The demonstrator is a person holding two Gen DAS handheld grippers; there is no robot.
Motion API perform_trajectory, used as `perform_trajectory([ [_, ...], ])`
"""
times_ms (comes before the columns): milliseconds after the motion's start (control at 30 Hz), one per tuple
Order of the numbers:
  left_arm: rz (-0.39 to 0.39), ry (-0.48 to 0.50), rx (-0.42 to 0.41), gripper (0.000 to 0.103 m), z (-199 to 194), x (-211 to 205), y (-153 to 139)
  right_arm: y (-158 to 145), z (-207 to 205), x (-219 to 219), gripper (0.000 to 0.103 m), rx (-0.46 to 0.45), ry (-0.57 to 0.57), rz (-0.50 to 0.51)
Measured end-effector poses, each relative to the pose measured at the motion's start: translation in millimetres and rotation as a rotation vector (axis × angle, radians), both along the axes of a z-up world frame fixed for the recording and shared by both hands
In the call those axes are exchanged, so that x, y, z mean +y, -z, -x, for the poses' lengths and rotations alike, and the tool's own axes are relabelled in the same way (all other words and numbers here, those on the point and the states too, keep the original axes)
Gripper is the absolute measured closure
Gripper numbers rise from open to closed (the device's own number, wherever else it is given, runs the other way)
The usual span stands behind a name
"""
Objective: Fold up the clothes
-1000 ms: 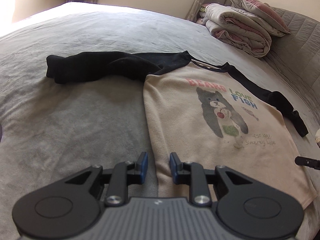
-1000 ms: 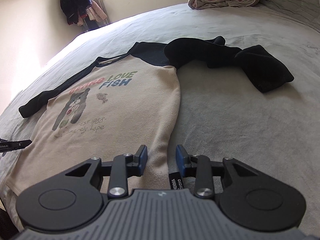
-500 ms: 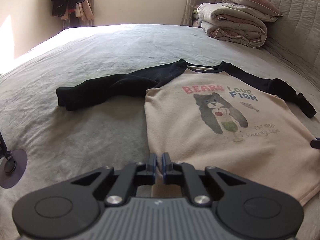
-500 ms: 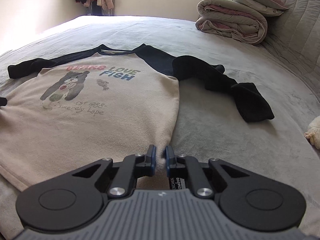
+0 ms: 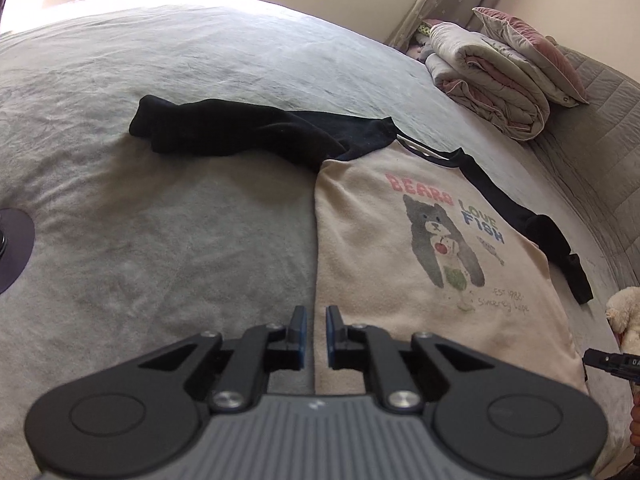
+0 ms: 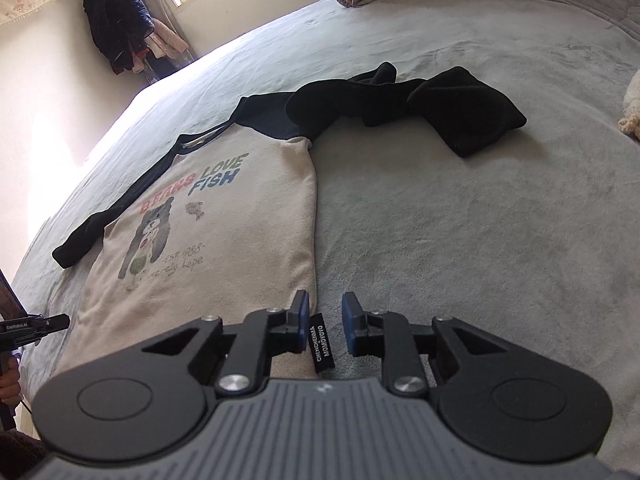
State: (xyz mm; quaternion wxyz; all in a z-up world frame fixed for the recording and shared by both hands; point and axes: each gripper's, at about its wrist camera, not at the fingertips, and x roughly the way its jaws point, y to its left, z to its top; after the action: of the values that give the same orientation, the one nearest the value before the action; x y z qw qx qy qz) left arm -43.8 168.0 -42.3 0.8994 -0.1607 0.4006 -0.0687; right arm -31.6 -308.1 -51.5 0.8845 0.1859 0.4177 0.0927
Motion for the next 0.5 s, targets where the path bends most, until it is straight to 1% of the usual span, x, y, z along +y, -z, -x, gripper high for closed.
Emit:
perform_trajectory([
  [167,-0.010,0.099,-0.049,0.094,-6,-36,-10,5,-4,4,0.080,0.033,-0.014,-0.015],
  [300,-0.023,0.185,-0.079,0.085,-13,-72,-12,6,-10,1,0.080,0.028,0.002,-0.042],
  [333,-0.031,0.203,-0.080,0.081,-14,-80,-11,8,-12,-1,0.080,0.032,0.006,-0.055],
  [400,-0.051,0.249,-0.080,0.079,-16,-99,-7,11,-18,-6,0.079,0.039,0.015,-0.081],
  [433,-0.059,0.270,-0.077,0.079,-16,-107,-5,14,-21,-8,0.076,0.051,0.016,-0.104],
  [500,-0.075,0.318,-0.081,0.077,-15,-122,-1,15,-24,-13,0.074,0.068,0.021,-0.144],
])
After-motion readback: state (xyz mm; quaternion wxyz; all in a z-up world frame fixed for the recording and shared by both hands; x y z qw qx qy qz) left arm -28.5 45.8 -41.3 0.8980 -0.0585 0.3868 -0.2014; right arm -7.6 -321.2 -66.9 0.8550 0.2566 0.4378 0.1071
